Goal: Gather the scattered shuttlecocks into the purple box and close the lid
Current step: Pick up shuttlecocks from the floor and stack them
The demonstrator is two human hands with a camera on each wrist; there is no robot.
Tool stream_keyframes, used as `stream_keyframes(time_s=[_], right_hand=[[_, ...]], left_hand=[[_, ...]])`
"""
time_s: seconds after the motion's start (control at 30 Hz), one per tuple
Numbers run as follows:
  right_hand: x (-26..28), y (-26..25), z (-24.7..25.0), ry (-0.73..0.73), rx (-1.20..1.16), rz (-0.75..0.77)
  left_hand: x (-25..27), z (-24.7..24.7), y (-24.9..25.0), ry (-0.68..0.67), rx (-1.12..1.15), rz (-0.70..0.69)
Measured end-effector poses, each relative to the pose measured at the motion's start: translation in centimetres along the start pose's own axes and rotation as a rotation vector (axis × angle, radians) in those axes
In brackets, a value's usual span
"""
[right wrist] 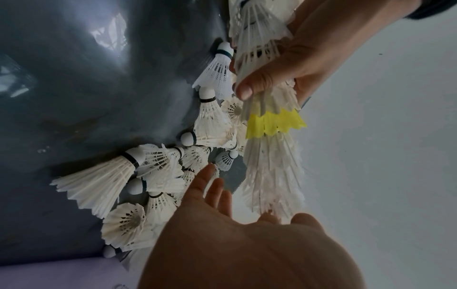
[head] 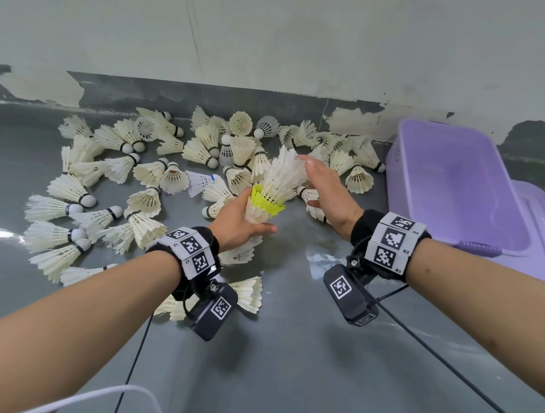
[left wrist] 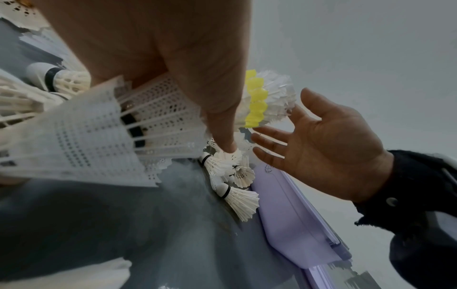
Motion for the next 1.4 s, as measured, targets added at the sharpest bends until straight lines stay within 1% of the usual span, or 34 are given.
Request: stream_keyframes(time_s=[0.07,0.13,0.23,0.27,0.33,0.4,0.43,0.57,0.67,0.77,0.87,0.93,1.03,1.13,1.27,1.33,1.4], right_hand=[[0.1,-0.2,0.0,0.008,0.008,0.044],[0.2,0.0,0.3,0.020,-0.053,0.021],[0.2,0.9,0.6,0.073,-0.173,-0.105],[0.2,1.5,0.6,0.088,-0.158,-0.163],[0.3,2.8,0.3,0.063,0.024,-0.277],[0.8,4.5,-0.8,-0.062,0.235,-0.372],[1.1,5.3,-1.4,-0.137,0.280,-0.410],[2.8,7.5,-4.9,-0.388,0.354,-0.538],[4.1,7.8,-8.0,-0.547,0.355,-0.604],[5.2,7.6,-10.1,-0.642,0.430,-0.600],[5.2,7.7,-11.5,-0.645,0.450,-0.556],[4.8,7.4,-11.4,-0.571,0.425,-0.517],[3.4,6.1,-9.6,-0.365,0.349,-0.422],[1.5,4.4,-5.6,-0.088,0.318,-0.333],[0.2,1.9,1.8,0.370,0.213,-0.226],[0.0,0.3,4.6,0.520,0.142,-0.123],[-0.4,-1.1,6.5,0.586,0.104,0.000]], left_hand=[[0.0,0.1,0.3,0.040,0.013,-0.018],[0.1,0.3,0.8,0.088,0.026,-0.034],[0.2,0.8,0.7,0.132,0.052,-0.032],[0.3,1.1,0.6,0.151,0.060,-0.025],[0.3,1.6,0.2,0.184,0.077,-0.013],[0.3,2.0,0.0,0.212,0.078,0.001],[0.3,2.2,-0.1,0.219,0.077,0.003],[0.4,2.4,-0.1,0.218,0.071,0.006],[1.0,2.5,0.3,0.220,0.074,-0.010],[1.6,2.8,0.7,0.230,0.077,-0.023],[2.0,3.2,0.7,0.230,0.081,-0.031],[2.1,3.4,0.4,0.232,0.073,-0.034],[2.1,3.5,0.2,0.235,0.078,-0.027],[1.9,3.3,0.1,0.227,0.094,-0.024],[1.5,2.6,0.3,0.207,0.092,-0.022],[1.3,1.9,0.3,0.184,0.077,-0.017],[1.0,1.0,0.5,0.150,0.058,-0.015]])
Point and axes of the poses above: each hand's wrist, its own x-axis away from the middle knuckle, its own z-axis out of the back of the hand, y = z × x, the point moved 5 cm from there along -x, towards the middle knuckle, and after that the axes turned 11 degrees about -z, right-handed, at the moved point
